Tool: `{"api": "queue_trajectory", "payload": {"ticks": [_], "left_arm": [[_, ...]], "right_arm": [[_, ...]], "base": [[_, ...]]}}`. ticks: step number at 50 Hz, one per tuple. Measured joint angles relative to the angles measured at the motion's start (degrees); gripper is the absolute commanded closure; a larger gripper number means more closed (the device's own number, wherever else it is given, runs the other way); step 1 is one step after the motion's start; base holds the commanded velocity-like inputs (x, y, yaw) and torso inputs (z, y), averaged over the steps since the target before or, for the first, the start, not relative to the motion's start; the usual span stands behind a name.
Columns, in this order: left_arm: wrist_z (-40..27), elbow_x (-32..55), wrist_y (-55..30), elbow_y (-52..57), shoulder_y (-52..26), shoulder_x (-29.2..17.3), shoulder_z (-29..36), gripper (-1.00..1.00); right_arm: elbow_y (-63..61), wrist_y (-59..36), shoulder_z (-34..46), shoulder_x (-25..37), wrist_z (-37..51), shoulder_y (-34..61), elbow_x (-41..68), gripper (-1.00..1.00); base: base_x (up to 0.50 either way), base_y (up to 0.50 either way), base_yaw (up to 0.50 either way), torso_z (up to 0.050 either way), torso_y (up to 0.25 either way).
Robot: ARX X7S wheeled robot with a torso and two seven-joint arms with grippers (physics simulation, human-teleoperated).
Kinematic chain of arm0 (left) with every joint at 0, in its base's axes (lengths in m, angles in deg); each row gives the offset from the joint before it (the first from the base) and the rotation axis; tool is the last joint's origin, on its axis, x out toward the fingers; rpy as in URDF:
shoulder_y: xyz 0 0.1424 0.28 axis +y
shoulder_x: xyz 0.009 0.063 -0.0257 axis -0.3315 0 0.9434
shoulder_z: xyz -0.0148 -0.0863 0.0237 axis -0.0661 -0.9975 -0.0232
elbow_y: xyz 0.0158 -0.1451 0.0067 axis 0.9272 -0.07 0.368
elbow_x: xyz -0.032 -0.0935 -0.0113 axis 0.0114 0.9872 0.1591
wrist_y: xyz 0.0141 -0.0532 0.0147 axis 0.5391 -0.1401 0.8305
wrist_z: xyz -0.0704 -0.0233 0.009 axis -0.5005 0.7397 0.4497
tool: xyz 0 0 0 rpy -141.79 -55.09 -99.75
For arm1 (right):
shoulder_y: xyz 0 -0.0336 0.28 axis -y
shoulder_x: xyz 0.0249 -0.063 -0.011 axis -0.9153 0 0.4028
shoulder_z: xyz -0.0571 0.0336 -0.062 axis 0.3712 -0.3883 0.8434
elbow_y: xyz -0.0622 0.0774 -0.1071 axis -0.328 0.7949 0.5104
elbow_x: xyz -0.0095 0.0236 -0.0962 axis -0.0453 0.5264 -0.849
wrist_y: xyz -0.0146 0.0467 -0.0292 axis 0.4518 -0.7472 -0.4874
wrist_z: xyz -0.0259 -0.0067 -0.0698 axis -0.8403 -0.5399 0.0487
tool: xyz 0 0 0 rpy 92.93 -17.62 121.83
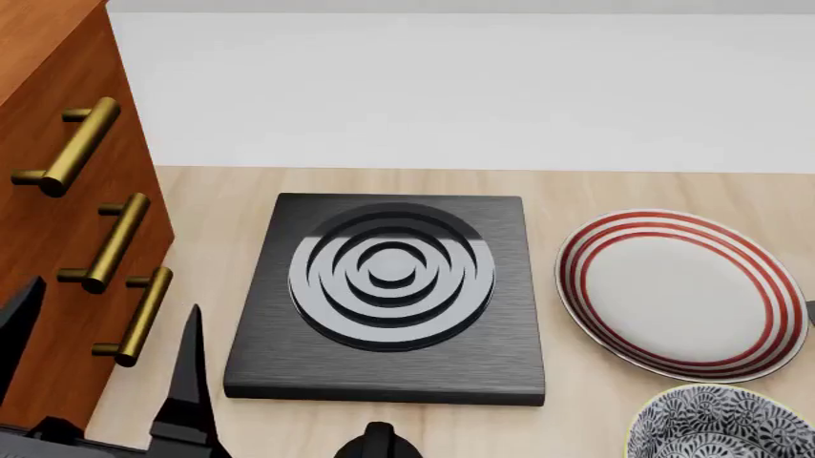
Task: Pick up the cream cheese and put it in the bowl.
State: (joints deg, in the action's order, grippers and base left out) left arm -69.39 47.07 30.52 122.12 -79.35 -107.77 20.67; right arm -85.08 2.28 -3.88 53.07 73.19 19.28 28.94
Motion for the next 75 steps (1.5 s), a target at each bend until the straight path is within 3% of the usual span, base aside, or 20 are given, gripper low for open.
{"api": "queue_trajectory", "payload": {"ticks": [67,68,75], "left_arm": [[-0.7,-0.2,0.5,0.0,-0.4,-0.8,1.4,-1.0],[-0.8,-0.2,0.5,0.0,-0.4,-0.8,1.4,-1.0],[-0.8,-0.1,0.5,0.1,-0.4,-0.9,1.5,-1.0]], "right_arm": [[10.0,3.6,1.3,-2.9,-2.9,2.8,0.7,-1.0],[10.2,3.7,1.4,-2.9,-3.0,2.9,0.7,1.0],[11.3,4.2,1.7,-3.3,-3.4,3.6,0.9,1.0]], "base": [[0.0,0.0,0.0,0.0,0.0],[0.0,0.0,0.0,0.0,0.0],[0.0,0.0,0.0,0.0,0.0]]}}
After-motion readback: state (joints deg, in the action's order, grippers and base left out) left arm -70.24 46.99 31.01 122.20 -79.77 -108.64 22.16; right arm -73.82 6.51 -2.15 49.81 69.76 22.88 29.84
